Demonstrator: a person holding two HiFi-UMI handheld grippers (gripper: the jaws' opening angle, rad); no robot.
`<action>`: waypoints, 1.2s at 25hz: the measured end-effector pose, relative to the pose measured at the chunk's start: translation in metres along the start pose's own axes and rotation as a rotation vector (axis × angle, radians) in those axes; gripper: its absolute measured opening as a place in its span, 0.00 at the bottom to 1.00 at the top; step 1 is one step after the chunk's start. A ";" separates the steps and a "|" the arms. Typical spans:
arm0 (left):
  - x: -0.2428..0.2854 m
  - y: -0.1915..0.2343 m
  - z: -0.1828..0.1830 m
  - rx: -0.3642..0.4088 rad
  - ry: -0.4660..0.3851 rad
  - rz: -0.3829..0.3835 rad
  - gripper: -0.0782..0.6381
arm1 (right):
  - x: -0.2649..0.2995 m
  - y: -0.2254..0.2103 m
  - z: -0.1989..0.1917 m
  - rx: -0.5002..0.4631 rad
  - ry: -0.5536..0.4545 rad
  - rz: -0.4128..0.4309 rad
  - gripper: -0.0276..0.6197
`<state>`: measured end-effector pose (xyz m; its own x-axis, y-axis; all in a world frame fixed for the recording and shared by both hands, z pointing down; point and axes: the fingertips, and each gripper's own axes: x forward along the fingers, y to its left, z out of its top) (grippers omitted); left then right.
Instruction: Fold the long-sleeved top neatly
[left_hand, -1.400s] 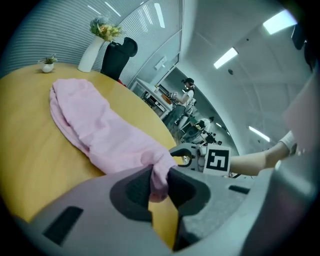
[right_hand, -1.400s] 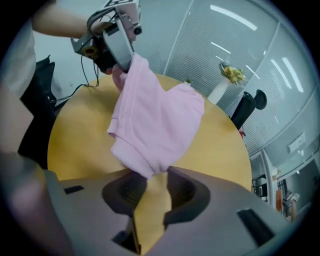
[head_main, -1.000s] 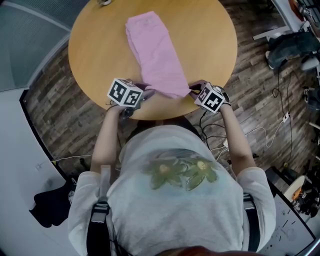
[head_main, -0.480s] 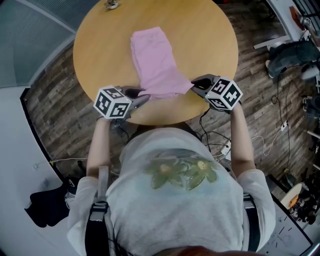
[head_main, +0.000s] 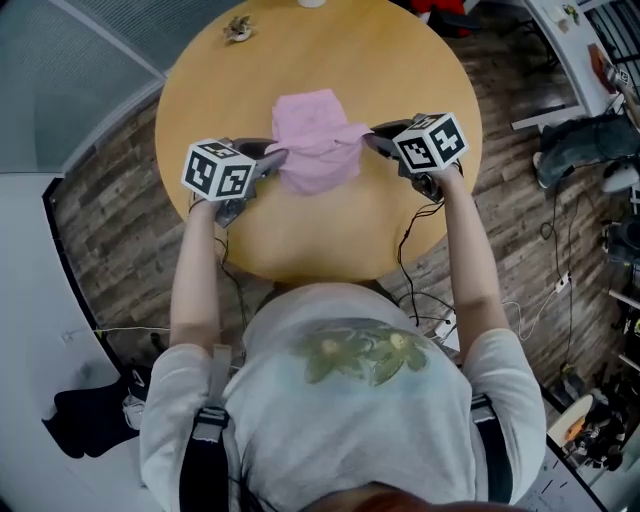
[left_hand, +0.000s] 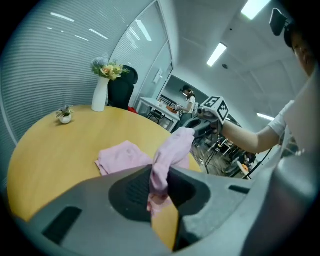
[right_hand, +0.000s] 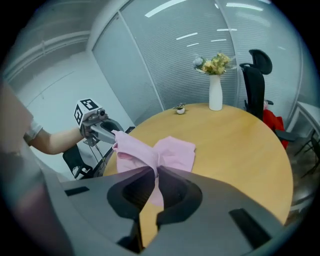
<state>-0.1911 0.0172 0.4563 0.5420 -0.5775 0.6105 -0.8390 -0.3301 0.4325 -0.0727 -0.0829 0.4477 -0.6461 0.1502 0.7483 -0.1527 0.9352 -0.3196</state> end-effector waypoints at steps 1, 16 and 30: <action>0.006 0.014 0.004 -0.021 0.006 0.000 0.20 | 0.009 -0.011 0.006 0.025 0.010 0.009 0.10; 0.051 0.171 0.018 -0.241 -0.067 0.316 0.29 | 0.116 -0.097 -0.008 0.181 0.099 -0.054 0.32; 0.049 0.242 0.013 -0.354 -0.045 0.554 0.13 | 0.113 -0.098 -0.029 0.432 -0.044 -0.235 0.08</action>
<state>-0.3685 -0.1010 0.5819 0.0259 -0.6246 0.7805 -0.9225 0.2858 0.2593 -0.1086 -0.1486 0.5806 -0.5867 -0.0711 0.8067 -0.5884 0.7219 -0.3643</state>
